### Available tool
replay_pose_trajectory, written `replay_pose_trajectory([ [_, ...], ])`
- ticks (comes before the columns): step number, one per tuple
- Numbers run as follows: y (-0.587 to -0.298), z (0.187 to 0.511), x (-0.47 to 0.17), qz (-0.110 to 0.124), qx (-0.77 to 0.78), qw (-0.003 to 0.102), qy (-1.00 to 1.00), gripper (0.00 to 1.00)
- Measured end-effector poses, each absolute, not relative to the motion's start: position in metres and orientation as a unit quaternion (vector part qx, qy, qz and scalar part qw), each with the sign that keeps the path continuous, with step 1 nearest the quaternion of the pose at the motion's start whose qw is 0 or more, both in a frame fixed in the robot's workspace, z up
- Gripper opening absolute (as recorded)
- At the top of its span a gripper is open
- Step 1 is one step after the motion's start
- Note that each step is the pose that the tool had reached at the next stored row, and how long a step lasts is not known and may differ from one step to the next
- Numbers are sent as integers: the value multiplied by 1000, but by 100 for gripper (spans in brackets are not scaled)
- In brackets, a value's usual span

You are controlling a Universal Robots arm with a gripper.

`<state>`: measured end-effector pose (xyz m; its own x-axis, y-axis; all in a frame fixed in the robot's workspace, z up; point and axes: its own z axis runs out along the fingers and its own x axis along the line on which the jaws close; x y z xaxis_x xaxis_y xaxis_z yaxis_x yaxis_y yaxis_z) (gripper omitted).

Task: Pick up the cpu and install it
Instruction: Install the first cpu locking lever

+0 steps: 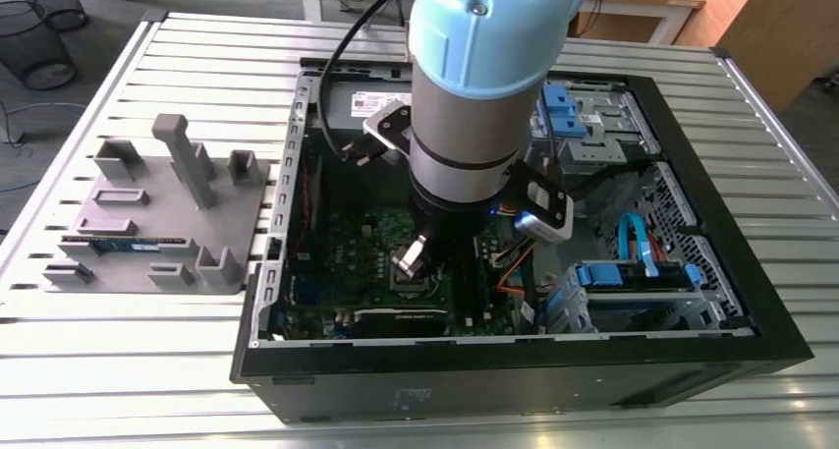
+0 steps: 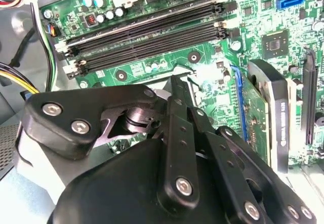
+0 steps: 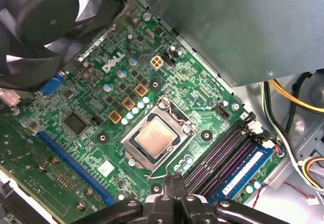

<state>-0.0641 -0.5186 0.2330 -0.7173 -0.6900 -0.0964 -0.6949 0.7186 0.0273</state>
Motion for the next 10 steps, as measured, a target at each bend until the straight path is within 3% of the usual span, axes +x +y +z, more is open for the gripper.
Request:
replay_pose_trajectory([
  [3, -519, 233, -64, 32, -374, 37, 926, 11],
  [6, -519, 233, -64, 36, -373, 24, 927, 11],
  [10, -519, 233, -64, 37, -373, 24, 927, 11],
])
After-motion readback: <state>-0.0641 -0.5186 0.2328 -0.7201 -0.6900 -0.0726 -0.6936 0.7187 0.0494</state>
